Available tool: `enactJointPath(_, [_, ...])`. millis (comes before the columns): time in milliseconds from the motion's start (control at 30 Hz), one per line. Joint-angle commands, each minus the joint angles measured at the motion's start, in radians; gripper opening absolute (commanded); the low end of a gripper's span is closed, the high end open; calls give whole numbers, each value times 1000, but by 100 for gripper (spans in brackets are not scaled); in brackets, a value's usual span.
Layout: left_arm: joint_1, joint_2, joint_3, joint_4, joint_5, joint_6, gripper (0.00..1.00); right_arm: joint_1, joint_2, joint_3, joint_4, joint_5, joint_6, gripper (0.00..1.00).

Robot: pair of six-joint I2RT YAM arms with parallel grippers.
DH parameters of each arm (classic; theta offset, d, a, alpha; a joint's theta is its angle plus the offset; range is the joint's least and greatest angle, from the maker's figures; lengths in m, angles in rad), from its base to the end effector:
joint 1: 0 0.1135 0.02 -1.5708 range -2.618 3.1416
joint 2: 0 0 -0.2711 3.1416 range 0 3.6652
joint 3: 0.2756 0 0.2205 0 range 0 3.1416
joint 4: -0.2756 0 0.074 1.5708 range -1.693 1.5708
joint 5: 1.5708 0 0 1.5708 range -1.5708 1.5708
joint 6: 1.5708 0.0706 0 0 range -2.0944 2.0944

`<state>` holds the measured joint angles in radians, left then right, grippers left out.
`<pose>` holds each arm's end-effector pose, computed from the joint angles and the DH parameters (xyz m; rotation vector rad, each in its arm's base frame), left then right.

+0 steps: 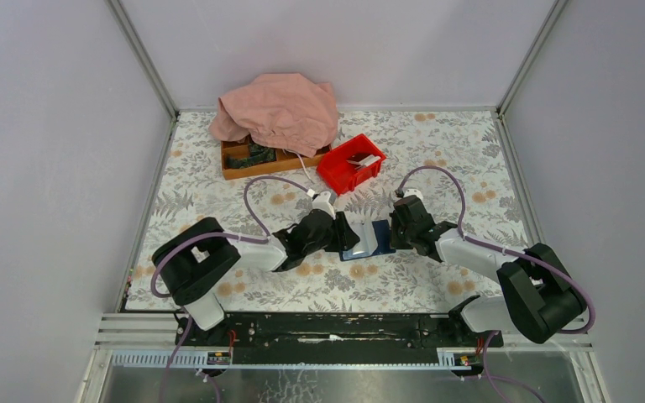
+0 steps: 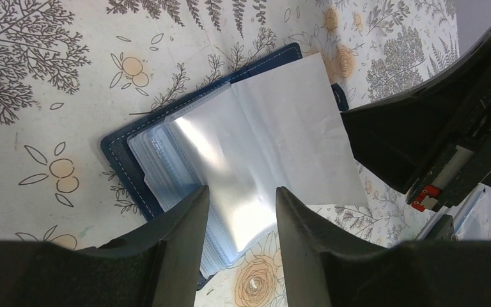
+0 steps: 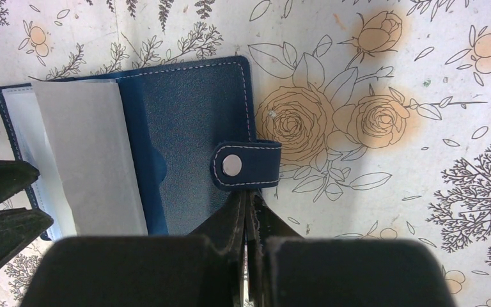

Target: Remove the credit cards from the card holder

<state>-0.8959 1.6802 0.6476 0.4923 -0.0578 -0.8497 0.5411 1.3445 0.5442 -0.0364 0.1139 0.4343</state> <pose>0.2117 -0.2581 0.1572 0.0153 2.2688 -0.9420 0.2155 0.1201 0.1602 -0.0763 2.4232 0.3146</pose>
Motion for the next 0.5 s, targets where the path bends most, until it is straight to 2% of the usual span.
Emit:
enactJointPath(0, [2, -7, 14, 39, 5, 18, 49, -2, 14, -1, 8, 15, -6, 0])
enactJointPath(467, [1, -41, -27, 24, -21, 22, 49, -2, 14, 2, 7, 15, -7, 0])
